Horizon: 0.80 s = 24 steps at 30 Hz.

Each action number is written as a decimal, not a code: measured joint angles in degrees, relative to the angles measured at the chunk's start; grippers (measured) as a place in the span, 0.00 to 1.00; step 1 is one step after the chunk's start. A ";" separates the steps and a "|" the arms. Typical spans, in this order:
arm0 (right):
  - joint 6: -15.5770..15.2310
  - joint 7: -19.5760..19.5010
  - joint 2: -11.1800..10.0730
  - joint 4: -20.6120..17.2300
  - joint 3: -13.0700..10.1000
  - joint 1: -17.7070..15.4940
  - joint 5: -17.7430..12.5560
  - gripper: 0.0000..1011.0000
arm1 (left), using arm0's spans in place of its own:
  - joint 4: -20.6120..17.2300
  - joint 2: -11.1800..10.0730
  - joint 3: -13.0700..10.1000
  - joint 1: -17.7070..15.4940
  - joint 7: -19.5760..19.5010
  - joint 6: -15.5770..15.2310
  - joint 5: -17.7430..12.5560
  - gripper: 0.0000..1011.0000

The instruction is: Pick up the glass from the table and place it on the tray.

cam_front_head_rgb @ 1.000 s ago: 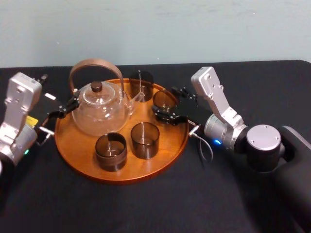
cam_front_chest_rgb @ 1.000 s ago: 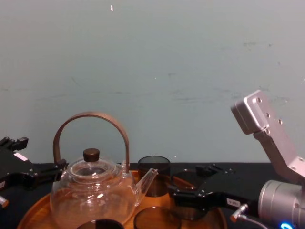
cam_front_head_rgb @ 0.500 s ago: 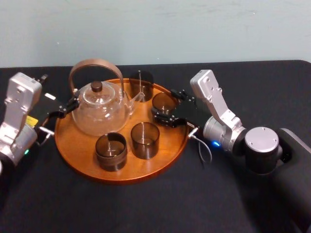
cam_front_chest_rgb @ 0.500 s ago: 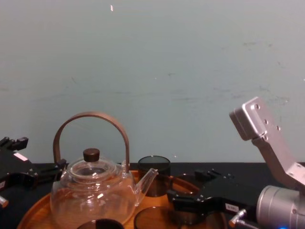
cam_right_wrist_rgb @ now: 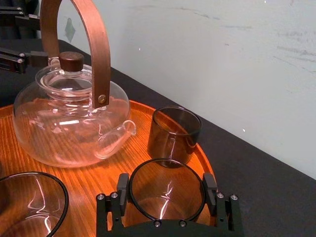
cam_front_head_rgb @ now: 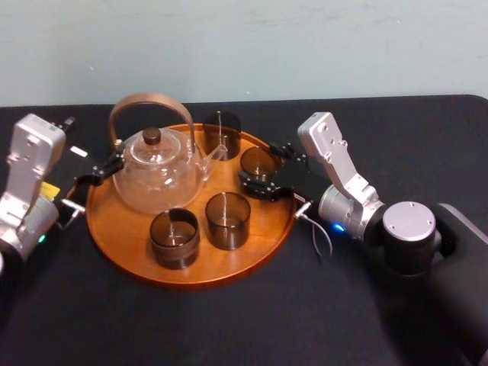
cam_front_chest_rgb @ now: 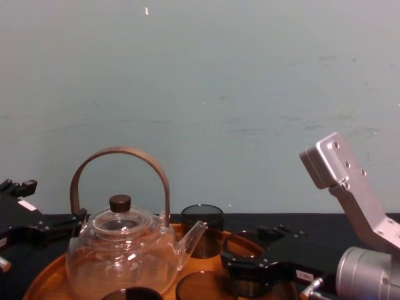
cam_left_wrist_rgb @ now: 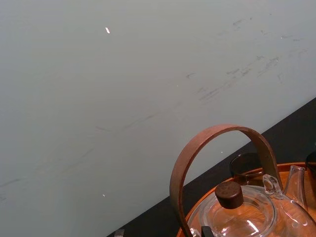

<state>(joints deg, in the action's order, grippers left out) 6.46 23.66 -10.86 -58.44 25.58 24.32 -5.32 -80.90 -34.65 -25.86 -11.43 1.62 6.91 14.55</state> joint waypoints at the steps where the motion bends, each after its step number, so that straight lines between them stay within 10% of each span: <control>1: 0.00 0.00 0.00 0.00 0.00 0.00 0.00 0.91 | 0.00 0.00 0.00 0.00 0.00 0.00 0.00 1.00; 24: -0.22 0.20 -0.06 -0.03 0.02 -0.06 0.07 0.99 | 0.00 0.00 0.00 0.00 0.00 0.00 0.00 1.00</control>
<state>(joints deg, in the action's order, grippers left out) 6.24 23.86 -10.92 -58.47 25.60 24.26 -5.26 -80.90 -34.64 -25.86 -11.43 1.62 6.91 14.55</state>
